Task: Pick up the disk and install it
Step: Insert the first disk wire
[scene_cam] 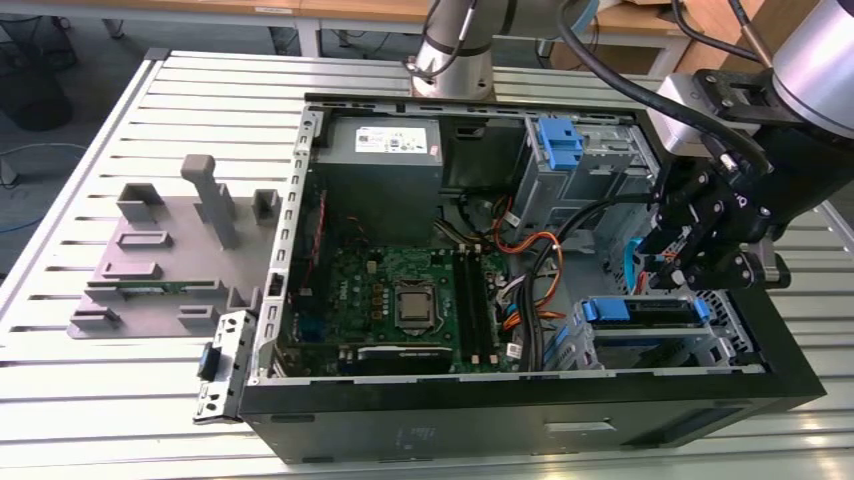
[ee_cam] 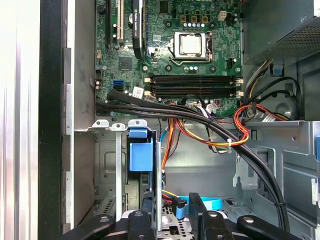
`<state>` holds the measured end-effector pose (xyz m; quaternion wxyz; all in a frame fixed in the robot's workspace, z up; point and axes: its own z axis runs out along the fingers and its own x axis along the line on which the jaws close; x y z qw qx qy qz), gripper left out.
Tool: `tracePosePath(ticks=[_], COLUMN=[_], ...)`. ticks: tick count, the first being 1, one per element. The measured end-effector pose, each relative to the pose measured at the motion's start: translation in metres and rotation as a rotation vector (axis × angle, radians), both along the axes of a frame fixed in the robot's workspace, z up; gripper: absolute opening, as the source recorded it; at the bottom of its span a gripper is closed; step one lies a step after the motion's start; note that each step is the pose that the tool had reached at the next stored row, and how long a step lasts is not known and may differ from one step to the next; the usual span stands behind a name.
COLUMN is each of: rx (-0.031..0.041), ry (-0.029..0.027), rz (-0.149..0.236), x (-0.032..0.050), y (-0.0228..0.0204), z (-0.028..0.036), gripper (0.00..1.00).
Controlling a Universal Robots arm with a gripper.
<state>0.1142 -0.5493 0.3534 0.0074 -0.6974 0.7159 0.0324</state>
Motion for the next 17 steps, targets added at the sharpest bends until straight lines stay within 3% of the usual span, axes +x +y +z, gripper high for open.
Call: tracePosePath(ticks=[4, 9, 17], rx=[0.0, 0.0001, 0.0], ry=[0.0, 0.0, 0.0], rz=[0.0, -0.001, -0.002], x=[0.0, 0.0, 0.0], y=[0.0, 0.0, 0.0], z=[0.0, 0.0, 0.0], gripper=[0.4, 0.16, 0.16])
